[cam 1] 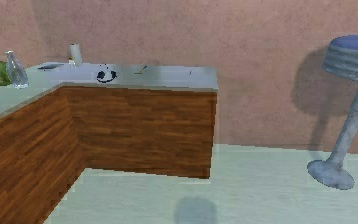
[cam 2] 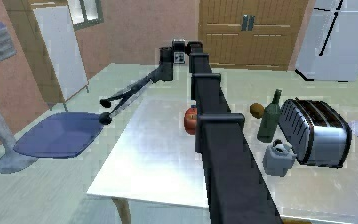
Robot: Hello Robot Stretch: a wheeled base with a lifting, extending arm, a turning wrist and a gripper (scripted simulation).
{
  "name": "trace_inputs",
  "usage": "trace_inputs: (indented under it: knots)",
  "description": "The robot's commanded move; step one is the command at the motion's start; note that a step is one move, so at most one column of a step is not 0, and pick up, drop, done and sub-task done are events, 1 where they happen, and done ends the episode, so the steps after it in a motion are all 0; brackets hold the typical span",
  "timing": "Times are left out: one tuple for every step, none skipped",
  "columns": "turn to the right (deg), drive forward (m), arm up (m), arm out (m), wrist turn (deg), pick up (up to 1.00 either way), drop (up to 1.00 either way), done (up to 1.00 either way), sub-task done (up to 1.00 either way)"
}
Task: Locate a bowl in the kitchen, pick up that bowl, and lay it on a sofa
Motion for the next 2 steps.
trace_inputs:
  knots:
    - [0.0,0.00,0.00,0.00,-21.0,0.00,0.00,0.00,0.00]
    - [0.0,0.00,0.00,-0.48,0.0,0.00,0.00,0.00,0.00]
